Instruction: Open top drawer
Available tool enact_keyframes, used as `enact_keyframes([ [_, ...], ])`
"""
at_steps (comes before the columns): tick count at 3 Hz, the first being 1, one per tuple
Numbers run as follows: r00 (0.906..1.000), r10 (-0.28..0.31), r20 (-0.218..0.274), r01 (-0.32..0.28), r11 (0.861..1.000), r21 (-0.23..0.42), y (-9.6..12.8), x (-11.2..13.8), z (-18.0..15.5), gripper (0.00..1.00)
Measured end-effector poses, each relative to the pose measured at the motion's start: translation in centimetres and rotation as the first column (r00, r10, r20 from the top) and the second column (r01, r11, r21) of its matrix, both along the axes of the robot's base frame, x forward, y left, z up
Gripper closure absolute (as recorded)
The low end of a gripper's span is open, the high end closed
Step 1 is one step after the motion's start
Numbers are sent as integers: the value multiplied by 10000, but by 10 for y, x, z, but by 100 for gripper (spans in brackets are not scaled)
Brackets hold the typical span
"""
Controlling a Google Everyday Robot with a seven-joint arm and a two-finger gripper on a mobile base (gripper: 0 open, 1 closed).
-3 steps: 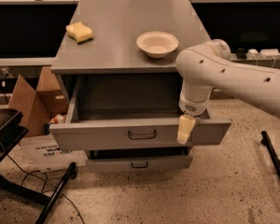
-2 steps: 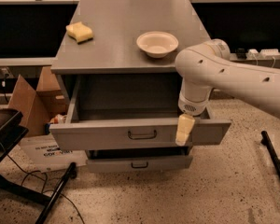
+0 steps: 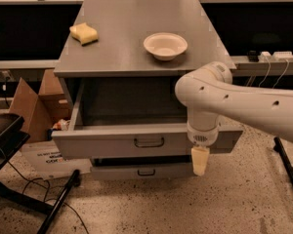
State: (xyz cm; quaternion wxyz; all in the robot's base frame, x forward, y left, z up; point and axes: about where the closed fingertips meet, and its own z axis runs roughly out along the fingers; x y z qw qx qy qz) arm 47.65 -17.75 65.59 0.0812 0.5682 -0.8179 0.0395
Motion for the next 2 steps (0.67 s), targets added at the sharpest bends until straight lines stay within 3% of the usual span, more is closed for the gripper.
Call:
enact_keyframes([
  [2, 9991, -238, -361, 235, 9997, -94, -3, -21, 6, 72],
])
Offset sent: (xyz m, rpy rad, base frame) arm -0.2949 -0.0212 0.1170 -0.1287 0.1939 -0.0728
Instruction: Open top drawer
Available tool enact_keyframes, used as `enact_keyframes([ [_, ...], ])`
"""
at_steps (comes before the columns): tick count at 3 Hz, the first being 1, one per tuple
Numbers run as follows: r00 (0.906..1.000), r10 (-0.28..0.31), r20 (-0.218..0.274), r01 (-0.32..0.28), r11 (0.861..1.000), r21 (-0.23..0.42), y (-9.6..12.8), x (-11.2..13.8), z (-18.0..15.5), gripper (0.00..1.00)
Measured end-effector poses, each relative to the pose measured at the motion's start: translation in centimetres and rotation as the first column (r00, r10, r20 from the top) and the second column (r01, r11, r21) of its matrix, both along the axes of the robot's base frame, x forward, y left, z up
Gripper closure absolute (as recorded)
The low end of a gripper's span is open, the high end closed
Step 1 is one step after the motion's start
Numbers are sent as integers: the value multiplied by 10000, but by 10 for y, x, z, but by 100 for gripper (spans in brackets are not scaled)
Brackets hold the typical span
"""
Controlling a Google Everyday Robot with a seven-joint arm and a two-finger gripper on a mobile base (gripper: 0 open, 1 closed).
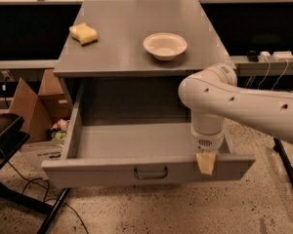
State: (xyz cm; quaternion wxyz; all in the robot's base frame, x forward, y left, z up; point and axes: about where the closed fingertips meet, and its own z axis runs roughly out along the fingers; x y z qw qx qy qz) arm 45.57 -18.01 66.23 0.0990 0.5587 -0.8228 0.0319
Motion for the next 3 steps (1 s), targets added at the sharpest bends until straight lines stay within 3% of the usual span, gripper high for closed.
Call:
enact_keyframes([
  [1, 10000, -27, -9, 27, 10000, -17, -2, -4, 1, 96],
  [3, 9977, -671, -110, 671, 9977, -6, -6, -41, 11, 100],
])
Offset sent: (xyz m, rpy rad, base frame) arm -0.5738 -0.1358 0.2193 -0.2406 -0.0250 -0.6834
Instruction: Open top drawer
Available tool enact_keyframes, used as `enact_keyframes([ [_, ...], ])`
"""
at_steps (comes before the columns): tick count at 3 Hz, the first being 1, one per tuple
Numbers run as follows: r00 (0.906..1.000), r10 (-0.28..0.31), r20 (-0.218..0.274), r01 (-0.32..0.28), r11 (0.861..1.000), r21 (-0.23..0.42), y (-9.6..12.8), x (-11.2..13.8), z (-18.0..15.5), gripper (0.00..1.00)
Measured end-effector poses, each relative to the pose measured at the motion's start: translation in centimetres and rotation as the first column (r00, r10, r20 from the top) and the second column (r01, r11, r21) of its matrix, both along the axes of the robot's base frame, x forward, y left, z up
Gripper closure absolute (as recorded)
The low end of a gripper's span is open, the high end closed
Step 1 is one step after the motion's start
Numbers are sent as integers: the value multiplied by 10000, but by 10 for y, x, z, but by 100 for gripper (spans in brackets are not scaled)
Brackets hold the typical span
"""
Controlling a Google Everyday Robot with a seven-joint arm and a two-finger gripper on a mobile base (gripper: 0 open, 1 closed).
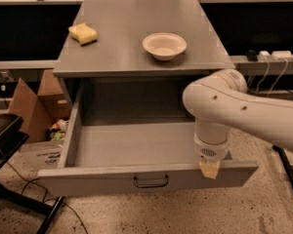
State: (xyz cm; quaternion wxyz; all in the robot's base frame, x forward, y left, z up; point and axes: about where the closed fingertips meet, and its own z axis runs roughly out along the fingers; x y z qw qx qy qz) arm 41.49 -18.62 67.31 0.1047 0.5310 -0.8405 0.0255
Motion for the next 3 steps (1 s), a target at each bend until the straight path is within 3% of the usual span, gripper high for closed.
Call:
enact_keyframes([
  [1, 9983, -510, 267, 500, 9981, 360, 9, -16, 8, 100],
  [3, 9970, -716, 308, 706, 9970, 329, 7, -30, 12, 100],
])
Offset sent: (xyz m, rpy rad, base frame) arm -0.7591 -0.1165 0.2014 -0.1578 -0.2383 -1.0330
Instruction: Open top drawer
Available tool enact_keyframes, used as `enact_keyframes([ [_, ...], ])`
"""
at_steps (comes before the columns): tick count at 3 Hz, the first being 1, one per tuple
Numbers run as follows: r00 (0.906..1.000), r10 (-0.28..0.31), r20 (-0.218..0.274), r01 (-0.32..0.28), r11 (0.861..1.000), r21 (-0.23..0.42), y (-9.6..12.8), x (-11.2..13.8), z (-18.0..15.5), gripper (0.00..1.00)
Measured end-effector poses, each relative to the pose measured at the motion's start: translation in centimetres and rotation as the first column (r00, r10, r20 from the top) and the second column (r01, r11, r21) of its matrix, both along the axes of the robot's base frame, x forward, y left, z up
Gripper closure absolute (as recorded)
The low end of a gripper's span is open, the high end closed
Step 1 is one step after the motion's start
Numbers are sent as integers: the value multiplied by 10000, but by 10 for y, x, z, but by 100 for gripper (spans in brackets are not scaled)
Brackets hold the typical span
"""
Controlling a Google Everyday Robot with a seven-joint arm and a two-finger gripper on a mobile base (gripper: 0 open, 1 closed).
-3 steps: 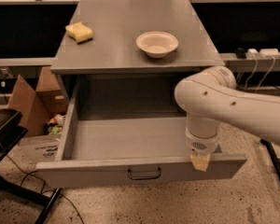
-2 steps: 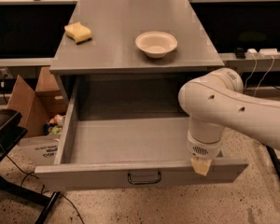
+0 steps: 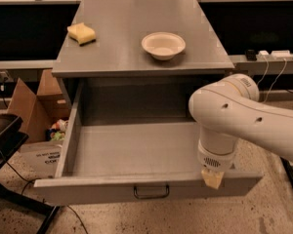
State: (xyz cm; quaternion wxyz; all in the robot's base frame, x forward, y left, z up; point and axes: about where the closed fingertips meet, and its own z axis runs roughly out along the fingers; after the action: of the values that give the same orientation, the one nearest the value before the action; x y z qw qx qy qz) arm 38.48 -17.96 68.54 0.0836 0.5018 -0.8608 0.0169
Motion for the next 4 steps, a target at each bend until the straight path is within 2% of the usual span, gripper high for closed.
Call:
enact_keyframes([
  [1, 9997, -224, 39, 224, 9997, -35, -3, -15, 3, 100],
  [2, 9997, -224, 39, 224, 9997, -35, -3, -15, 3, 100],
  [4, 9997, -224, 40, 224, 9997, -35, -3, -15, 3, 57],
])
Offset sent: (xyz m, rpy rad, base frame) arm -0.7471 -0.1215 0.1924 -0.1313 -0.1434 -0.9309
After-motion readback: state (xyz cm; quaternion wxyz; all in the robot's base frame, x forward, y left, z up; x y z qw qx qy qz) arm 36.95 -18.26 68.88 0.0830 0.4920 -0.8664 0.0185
